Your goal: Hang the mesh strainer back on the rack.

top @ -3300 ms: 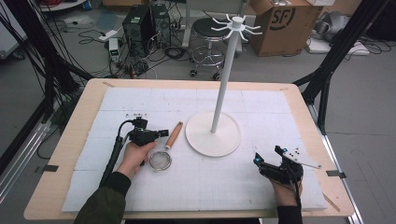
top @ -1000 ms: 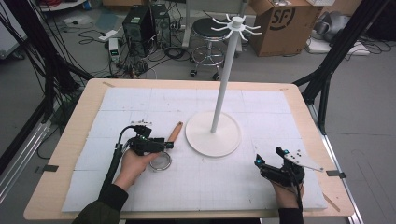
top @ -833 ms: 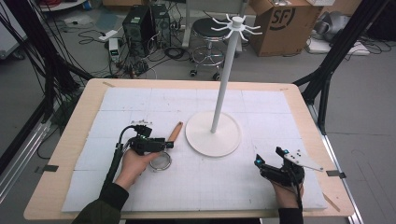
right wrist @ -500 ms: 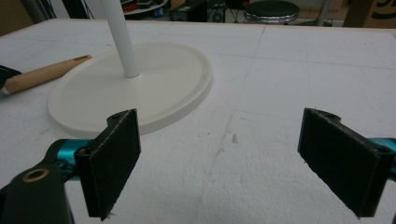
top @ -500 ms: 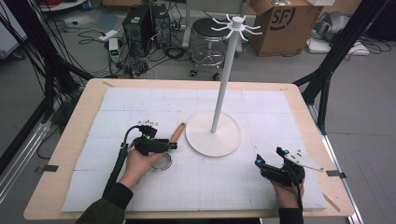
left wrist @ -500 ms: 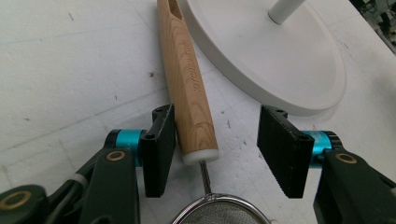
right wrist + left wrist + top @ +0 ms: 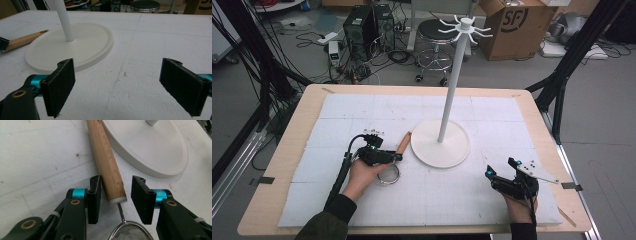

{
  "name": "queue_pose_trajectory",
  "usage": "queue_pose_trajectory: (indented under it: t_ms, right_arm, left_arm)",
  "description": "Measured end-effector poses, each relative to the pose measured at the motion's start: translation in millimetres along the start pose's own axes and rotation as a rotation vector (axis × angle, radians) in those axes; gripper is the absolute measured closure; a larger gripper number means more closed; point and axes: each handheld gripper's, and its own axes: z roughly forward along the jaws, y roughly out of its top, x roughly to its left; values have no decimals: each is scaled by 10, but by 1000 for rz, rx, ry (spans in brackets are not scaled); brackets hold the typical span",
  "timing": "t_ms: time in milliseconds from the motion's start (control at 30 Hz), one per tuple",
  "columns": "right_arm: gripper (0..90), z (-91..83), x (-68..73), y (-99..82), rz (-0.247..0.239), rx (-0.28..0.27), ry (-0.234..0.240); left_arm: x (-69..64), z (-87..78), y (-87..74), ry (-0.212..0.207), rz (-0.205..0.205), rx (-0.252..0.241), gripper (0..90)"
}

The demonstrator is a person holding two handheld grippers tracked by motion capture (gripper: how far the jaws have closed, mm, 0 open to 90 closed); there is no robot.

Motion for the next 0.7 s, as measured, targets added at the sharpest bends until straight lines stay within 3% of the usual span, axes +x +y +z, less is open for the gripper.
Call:
queue_pose_trajectory:
  t_ms: [67,167,333,700]
  right_arm:
    - [123,-1,0,-1,2,0,0]
    - [124,3,1,-1,0,-1,0]
    - [124,1,-2,-1,1,0,0]
    - [124,4,-18,-5,7,2,-6]
  left_arm:
    - [2,5,9,-4,-8,5,596]
    - [-4,8,14,17,2,11,646]
    - [-39,16,36,44,9,30,649]
    - [-24,31,96,37,-40,58,662]
